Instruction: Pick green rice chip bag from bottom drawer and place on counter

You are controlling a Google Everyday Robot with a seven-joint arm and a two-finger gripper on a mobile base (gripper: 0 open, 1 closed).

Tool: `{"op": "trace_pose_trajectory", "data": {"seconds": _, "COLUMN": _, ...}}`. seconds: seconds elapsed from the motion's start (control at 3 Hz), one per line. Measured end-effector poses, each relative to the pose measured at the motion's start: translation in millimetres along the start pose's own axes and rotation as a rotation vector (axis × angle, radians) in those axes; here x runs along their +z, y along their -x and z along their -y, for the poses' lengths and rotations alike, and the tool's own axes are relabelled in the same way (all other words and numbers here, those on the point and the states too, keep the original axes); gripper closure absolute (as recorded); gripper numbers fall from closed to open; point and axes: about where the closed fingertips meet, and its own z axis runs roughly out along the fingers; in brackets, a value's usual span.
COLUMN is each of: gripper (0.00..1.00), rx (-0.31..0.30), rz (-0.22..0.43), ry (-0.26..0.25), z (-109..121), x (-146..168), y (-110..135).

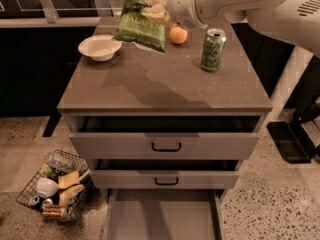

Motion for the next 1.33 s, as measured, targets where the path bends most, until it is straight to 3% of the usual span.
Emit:
{"op": "trace_pose_trajectory", "data": {"seconds": 1.0, "gripper": 0.13, "rx": -0.088, "rz": 0.007, "ry": 0.004, "z": -2.8, "x": 1.4, "y": 4.4}}
{"op": "trace_pose_trajectory", "data": {"seconds": 1.33, "gripper": 0.0, "rx": -0.112, "rz": 0.01, "ry": 0.004, "z": -3.1, "x": 1.6, "y": 6.3}}
